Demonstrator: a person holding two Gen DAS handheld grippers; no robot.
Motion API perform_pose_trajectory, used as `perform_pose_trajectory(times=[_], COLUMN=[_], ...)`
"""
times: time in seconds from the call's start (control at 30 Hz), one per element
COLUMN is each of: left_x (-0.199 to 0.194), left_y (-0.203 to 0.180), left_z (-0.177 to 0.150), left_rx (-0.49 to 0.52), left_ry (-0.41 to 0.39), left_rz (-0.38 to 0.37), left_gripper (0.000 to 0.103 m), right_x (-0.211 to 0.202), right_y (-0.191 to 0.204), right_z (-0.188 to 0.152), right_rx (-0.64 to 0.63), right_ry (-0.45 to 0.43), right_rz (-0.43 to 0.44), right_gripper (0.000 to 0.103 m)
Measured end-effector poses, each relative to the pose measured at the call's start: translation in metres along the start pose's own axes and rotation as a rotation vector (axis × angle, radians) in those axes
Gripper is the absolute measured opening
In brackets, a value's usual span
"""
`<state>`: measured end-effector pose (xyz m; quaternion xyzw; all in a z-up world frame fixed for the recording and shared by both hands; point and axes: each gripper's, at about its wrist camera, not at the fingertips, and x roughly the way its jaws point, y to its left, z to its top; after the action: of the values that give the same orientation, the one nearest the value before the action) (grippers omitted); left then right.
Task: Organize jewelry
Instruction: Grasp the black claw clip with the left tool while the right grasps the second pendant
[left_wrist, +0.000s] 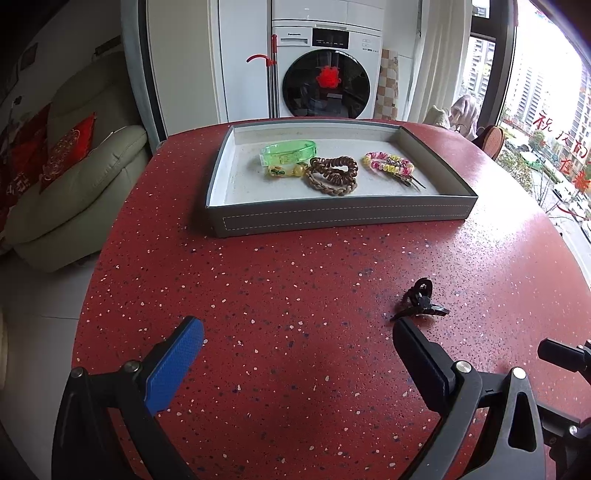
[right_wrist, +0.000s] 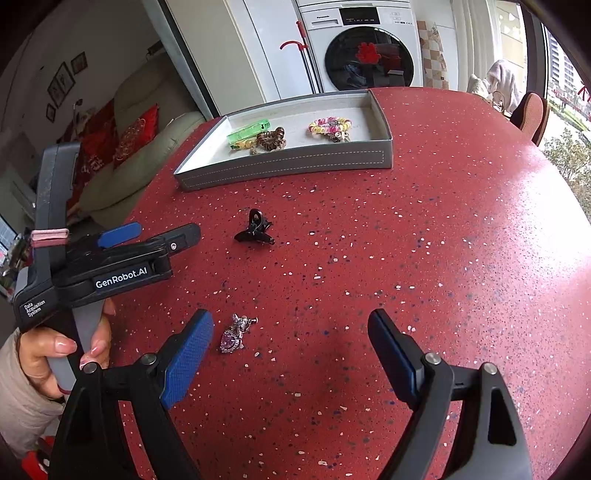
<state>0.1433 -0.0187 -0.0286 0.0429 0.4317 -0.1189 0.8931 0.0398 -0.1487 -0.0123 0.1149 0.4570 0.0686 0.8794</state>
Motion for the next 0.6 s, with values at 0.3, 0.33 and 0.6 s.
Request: perform_pose_trajectory(times=[0.3, 0.33, 0.6], left_x=[0.003, 0.004, 0.014], left_y=[-0.010, -0.012, -0.035], left_z=[0.007, 0.009, 0.016], left_rx=[0.015, 0.021, 0.098], left_ry=[-0.001, 0.001, 0.007], left_rz=[-0.031, -0.036, -0.064], left_gripper=[0.103, 0.103, 0.103], right_x=[0.003, 0.003, 0.008], right_y=[0.010, 0.012, 0.024], right_z=[-0.010, -0.011, -0.021], right_rx=[-0.034, -0.039, -0.091], right_ry=[0.012, 0.014, 0.020], right_rz=[0.001, 0.000, -0.001], right_gripper=[0.088, 0.088, 0.088])
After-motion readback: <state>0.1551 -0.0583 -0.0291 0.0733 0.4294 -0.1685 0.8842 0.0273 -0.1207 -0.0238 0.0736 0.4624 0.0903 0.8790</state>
